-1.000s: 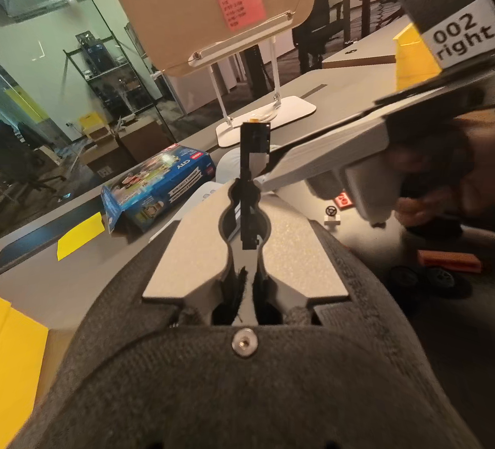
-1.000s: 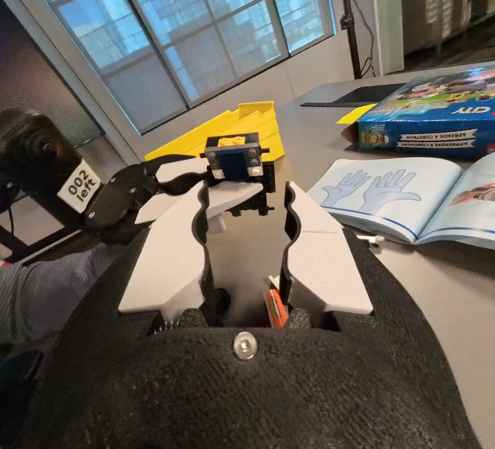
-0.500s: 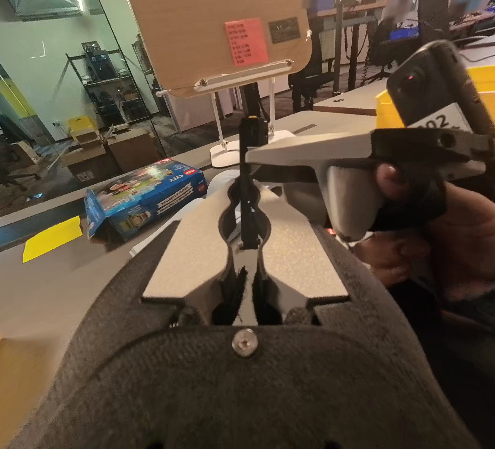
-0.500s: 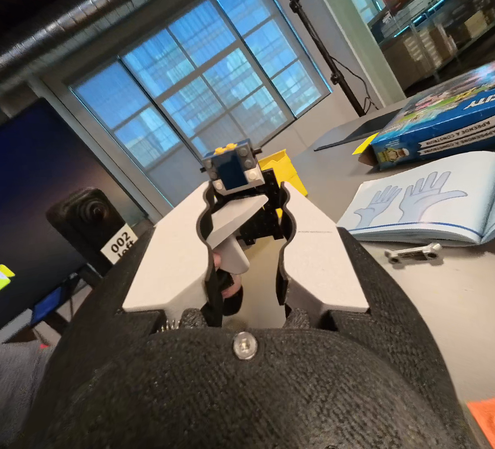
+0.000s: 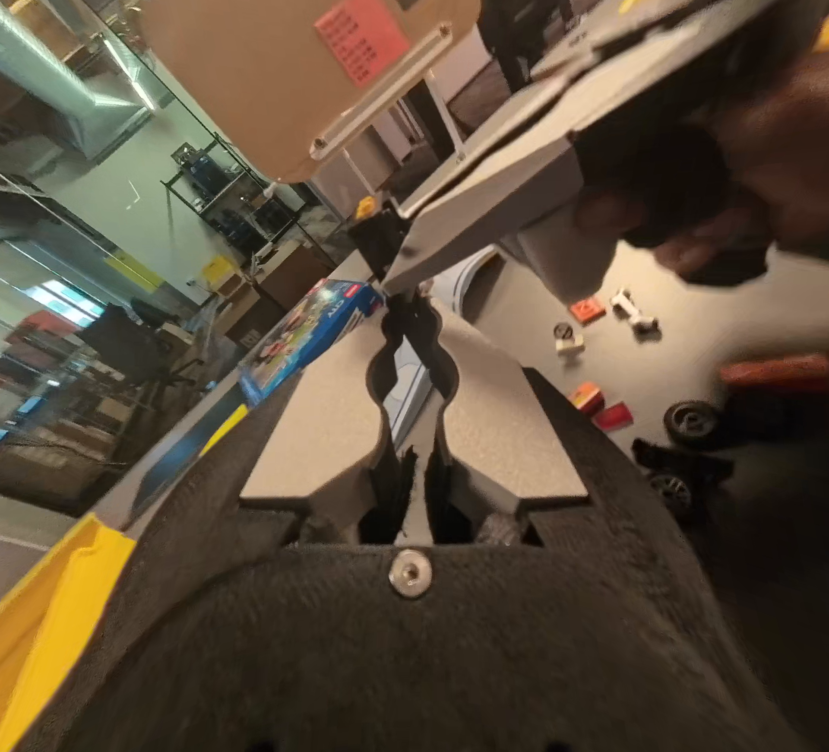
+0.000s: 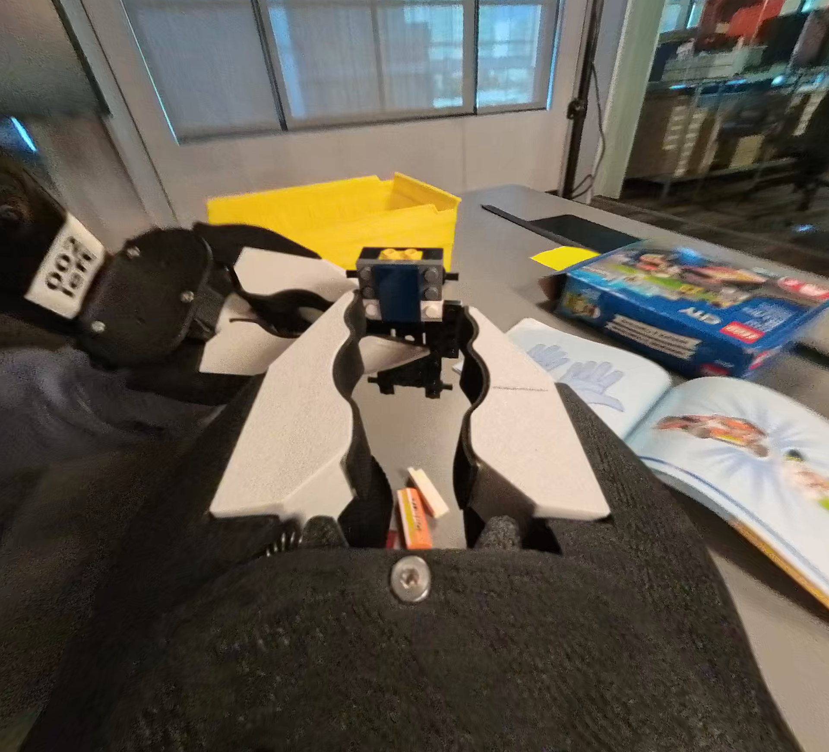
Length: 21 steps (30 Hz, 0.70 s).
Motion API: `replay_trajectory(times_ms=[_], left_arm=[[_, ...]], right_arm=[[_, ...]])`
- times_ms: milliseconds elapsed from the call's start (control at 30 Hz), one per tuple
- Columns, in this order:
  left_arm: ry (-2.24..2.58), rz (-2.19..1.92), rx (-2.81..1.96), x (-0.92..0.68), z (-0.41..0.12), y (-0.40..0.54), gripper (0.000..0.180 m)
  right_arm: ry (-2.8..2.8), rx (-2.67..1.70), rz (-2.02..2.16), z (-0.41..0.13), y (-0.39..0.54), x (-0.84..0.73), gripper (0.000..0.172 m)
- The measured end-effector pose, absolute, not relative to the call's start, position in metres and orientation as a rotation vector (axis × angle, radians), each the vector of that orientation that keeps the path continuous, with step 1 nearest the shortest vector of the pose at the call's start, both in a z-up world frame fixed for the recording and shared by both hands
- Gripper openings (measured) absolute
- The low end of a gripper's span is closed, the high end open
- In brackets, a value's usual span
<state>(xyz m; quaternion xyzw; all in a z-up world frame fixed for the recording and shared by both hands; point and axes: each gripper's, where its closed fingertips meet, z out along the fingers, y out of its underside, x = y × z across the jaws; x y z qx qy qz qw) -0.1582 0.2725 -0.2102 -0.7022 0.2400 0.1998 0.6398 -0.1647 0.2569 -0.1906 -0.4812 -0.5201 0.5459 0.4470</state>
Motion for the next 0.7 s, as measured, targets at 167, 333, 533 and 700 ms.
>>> replay_trajectory(times_ms=[167, 333, 533, 700], left_arm=[[0.635, 0.456, -1.611, -0.156, -0.217, 0.27, 0.006], [0.671, 0.403, -1.607, -0.159, -0.218, 0.266, 0.004], [0.787, 0.325, -1.68, -0.154, -0.237, 0.266, 0.007], [0.899, 0.395, -1.723, -0.156, -0.246, 0.273, 0.009]], right_arm=[[-1.388, -1.17, 1.347, -0.196, 0.254, -0.161, 0.042], [-1.445, -1.2, 1.418, -0.208, 0.253, -0.158, 0.04], [-1.589, -1.206, 1.414, -0.228, 0.255, -0.152, 0.04], [-1.658, -1.17, 1.294, -0.236, 0.262, -0.151, 0.038]])
